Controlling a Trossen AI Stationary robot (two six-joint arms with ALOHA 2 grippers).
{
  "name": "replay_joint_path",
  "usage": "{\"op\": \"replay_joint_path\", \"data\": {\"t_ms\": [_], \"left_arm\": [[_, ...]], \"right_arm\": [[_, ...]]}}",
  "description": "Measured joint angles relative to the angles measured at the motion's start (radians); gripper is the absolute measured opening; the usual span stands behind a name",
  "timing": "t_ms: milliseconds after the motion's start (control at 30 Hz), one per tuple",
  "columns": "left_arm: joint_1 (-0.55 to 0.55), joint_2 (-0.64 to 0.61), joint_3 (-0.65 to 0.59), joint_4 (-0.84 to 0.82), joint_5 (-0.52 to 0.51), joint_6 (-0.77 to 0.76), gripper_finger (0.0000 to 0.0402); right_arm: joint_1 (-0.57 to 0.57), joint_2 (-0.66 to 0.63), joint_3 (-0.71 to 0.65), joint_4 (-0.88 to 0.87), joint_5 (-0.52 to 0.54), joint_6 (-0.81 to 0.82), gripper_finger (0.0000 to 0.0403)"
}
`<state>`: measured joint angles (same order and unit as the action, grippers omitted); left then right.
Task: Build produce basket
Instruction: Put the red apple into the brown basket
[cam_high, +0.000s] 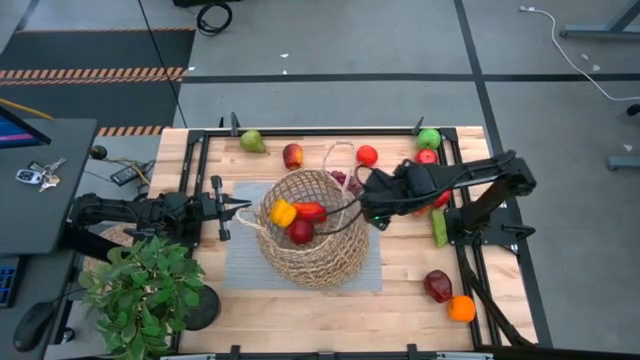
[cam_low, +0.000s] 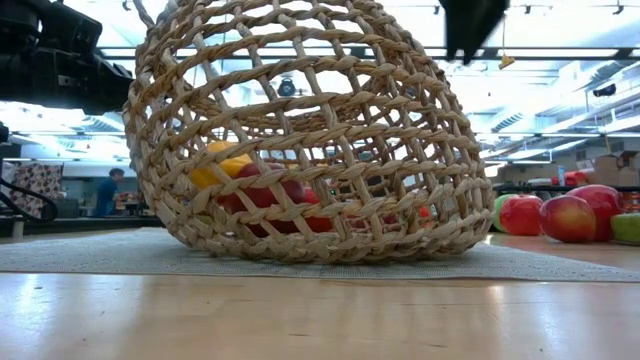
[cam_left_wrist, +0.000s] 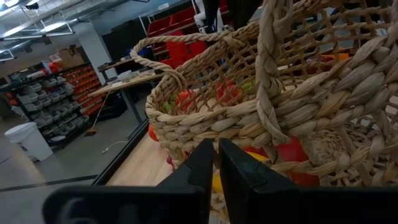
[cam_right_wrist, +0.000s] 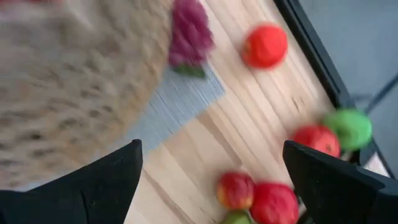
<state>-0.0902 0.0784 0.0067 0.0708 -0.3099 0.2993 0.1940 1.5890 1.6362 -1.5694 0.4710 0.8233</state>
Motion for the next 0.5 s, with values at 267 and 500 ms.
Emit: {"op": "replay_joint_path", "data": {"t_ms": [267,500], "left_arm": [[0.000,0.000,0.000,0.000,0.000,0.000,0.0028],[0.000,0.000,0.000,0.000,0.000,0.000,0.0035]], "right_arm": [[-0.008,-0.157,-0.279,0.006,0.000,0.129,0.0391],[-0.032,-0.238,-0.490,0.080,-0.022,0.152,0.0392]]}}
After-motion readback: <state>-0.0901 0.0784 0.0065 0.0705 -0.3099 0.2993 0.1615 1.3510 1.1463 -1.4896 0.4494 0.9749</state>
